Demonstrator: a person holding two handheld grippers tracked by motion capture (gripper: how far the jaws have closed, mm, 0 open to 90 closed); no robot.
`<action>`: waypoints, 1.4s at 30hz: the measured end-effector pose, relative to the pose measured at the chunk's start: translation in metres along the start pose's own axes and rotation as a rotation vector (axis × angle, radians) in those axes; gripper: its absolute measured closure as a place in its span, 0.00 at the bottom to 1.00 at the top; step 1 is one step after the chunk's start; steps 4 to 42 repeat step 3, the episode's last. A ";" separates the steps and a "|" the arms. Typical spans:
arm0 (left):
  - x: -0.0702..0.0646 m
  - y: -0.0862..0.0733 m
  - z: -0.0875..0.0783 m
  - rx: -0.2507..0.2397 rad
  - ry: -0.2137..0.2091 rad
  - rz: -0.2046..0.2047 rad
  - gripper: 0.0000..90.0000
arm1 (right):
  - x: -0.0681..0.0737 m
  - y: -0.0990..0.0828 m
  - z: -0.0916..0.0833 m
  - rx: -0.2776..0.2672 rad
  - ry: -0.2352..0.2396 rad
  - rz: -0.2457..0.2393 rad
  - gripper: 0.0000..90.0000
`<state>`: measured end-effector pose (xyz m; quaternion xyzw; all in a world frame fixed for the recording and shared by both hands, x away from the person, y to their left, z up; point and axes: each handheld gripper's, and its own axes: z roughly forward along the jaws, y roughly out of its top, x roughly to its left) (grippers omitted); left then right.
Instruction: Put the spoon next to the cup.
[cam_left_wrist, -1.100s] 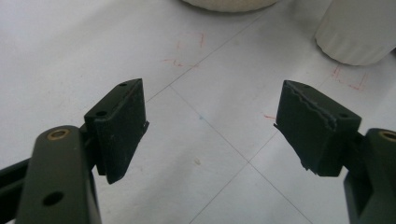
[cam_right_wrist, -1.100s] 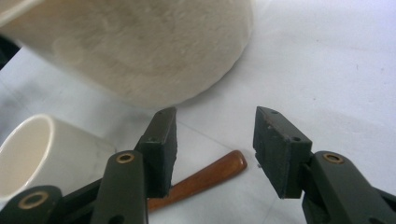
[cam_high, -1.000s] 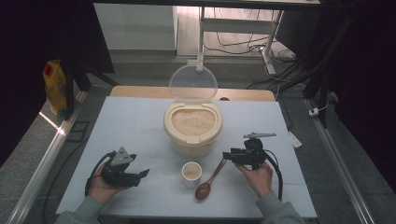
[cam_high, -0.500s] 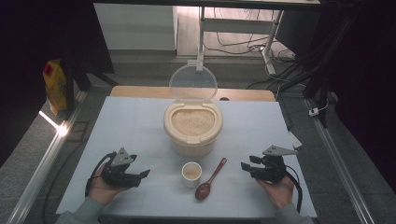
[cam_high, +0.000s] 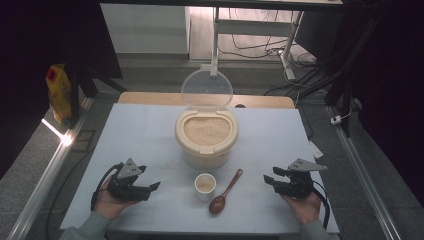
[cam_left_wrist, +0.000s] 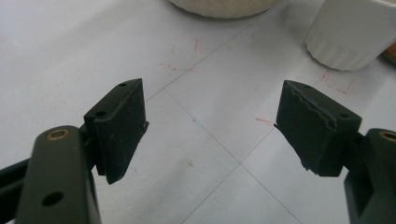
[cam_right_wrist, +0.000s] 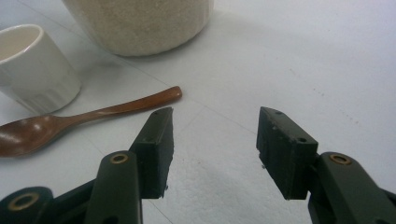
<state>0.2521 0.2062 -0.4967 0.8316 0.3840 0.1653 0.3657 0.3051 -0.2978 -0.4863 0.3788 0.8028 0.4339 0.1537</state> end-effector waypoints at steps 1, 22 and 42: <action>0.000 0.000 0.000 0.000 0.000 0.000 0.26 | 0.000 0.000 0.000 0.002 0.005 -0.001 0.51; 0.000 0.000 0.000 -0.001 -0.002 0.000 0.26 | -0.001 -0.001 -0.001 -0.001 0.004 0.000 0.51; 0.000 0.000 0.000 -0.001 -0.002 0.000 0.26 | -0.001 -0.001 -0.001 -0.001 0.004 0.000 0.51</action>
